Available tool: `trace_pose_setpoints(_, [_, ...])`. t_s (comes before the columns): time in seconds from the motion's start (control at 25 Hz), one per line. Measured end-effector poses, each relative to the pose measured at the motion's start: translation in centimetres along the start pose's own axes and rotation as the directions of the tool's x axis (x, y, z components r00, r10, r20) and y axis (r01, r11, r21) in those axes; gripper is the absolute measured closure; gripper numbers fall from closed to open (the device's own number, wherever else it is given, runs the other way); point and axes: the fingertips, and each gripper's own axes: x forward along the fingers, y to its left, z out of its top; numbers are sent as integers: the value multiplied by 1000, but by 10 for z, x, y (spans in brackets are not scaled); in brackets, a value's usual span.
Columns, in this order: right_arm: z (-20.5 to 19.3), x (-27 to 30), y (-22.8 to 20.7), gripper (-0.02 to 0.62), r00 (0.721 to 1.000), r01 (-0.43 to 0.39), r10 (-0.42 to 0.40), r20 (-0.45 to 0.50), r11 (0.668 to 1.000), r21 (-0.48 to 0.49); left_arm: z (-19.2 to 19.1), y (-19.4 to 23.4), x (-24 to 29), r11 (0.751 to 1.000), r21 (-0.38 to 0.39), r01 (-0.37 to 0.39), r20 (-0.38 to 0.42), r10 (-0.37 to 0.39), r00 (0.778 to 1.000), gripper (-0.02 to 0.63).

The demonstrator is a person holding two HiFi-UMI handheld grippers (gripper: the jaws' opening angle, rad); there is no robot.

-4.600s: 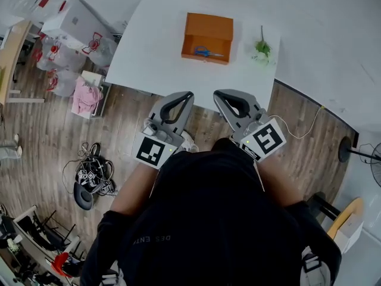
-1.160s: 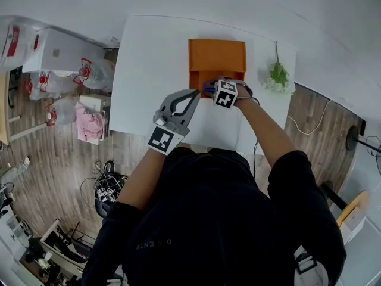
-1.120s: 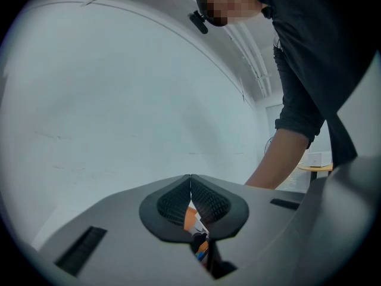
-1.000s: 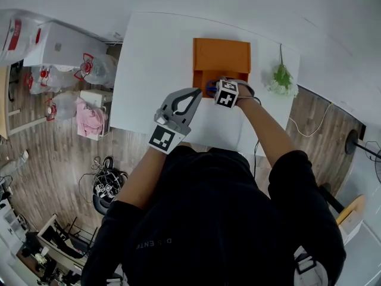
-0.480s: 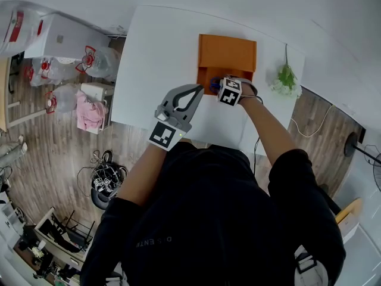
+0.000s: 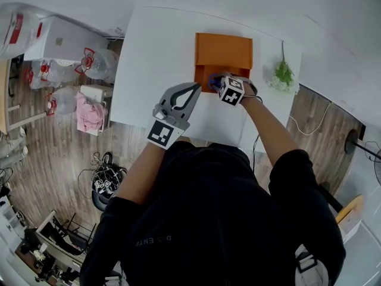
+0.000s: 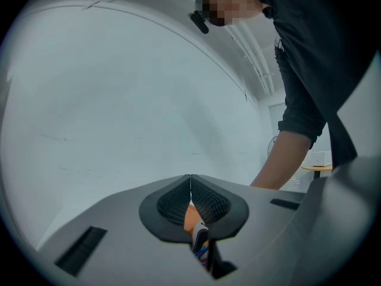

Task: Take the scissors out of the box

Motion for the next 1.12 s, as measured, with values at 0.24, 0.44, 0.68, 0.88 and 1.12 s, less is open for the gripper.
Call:
trace_pose_setpoints(0.24, [12,-21,-7,504,994,56,-59,95,998,36,5,-7,-3,1000,16,0,4,0,1000,586])
trace_pose_setpoints(0.44, [26,-45,-11,505,970,101,-125,206,988,120,12,-11,-7,999,36,-3,20,2,1000,586])
trace_pose_setpoints(0.68, [43,-91,-8,505,915,150,-218,339,965,217,25,-19,-13,999,51,-2,27,1,1000,586])
trace_pose_setpoints(0.88, [56,-140,-5,505,853,154,-281,440,941,303,38,-28,-13,997,81,5,33,-8,999,586])
trace_pose_setpoints(1.12, [69,-211,2,505,748,138,-357,560,908,395,54,-33,-13,994,105,-6,20,4,1000,586])
